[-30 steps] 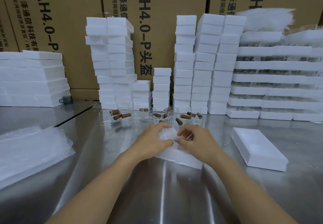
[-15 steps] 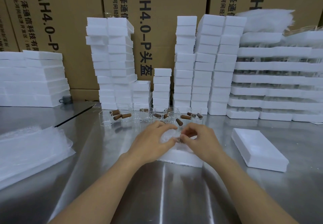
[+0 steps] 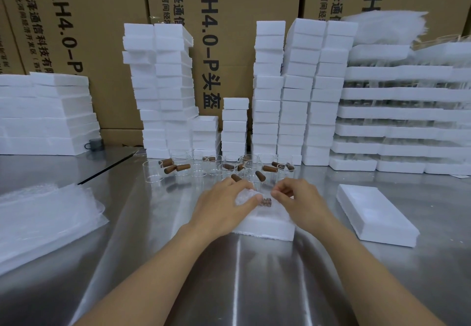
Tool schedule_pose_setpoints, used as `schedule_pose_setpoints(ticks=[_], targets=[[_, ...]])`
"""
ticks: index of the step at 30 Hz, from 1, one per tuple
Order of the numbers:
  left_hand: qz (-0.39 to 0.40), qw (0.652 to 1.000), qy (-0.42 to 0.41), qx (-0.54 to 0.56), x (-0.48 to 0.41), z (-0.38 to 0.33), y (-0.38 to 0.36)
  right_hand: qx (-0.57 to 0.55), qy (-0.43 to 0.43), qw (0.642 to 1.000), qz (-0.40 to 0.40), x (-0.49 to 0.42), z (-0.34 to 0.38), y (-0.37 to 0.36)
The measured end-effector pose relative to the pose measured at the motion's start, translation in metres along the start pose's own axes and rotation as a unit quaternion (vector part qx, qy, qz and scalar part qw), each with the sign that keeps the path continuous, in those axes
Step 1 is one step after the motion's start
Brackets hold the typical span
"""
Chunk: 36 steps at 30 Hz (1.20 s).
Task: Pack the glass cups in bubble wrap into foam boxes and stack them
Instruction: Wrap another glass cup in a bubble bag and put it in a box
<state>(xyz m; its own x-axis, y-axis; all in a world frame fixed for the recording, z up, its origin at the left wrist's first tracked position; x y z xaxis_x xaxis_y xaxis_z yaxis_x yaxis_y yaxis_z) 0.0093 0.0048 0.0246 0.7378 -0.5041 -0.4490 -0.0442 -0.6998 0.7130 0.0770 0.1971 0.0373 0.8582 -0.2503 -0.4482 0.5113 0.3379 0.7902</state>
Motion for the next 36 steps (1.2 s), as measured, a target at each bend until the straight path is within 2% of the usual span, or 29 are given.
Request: schedule_pose_setpoints(ticks=[8, 17, 21, 25, 28, 32, 34, 36], targets=[[-0.017, 1.000, 0.015, 0.018, -0.001, 0.001, -0.002, 0.050, -0.012, 0.999, 0.000, -0.001, -0.006, -0.004], [-0.016, 0.999, 0.013, 0.037, 0.000, 0.000, -0.001, 0.079, -0.107, 0.991, -0.018, 0.001, -0.027, 0.004], [-0.010, 0.996, 0.010, 0.088, 0.002, -0.001, -0.003, 0.110, -0.168, 0.980, 0.000, 0.009, -0.042, 0.008], [-0.021, 0.997, 0.014, 0.079, 0.002, -0.002, -0.001, 0.147, -0.191, 0.969, 0.051, 0.014, -0.049, 0.007], [-0.030, 0.997, -0.001, 0.070, 0.004, -0.004, 0.002, 0.091, -0.180, 0.979, 0.041, 0.012, -0.047, 0.007], [-0.026, 0.997, -0.076, -0.007, 0.005, -0.016, 0.006, -0.030, -0.172, 0.982, 0.073, 0.007, -0.035, -0.003], [-0.013, 0.995, -0.090, -0.036, 0.005, -0.018, 0.005, -0.007, -0.158, 0.984, 0.079, 0.006, -0.032, -0.008], [-0.004, 0.996, -0.085, -0.020, 0.004, -0.016, 0.006, 0.028, -0.150, 0.986, 0.072, 0.006, -0.031, -0.009]])
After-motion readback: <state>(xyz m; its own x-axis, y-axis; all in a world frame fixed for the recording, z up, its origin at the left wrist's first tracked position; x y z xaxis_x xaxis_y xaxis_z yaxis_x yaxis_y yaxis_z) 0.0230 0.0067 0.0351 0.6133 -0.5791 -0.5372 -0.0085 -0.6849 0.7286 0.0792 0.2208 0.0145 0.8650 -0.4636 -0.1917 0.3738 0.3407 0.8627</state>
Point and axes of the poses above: each hand's wrist, its own x-axis away from the middle knuckle, its own y-axis out of the back of the hand, z = x × y, the point moved 5 cm from there along -x, towards the middle knuckle, and after that the axes turned 15 degrees about x, right-handed, at the moved point
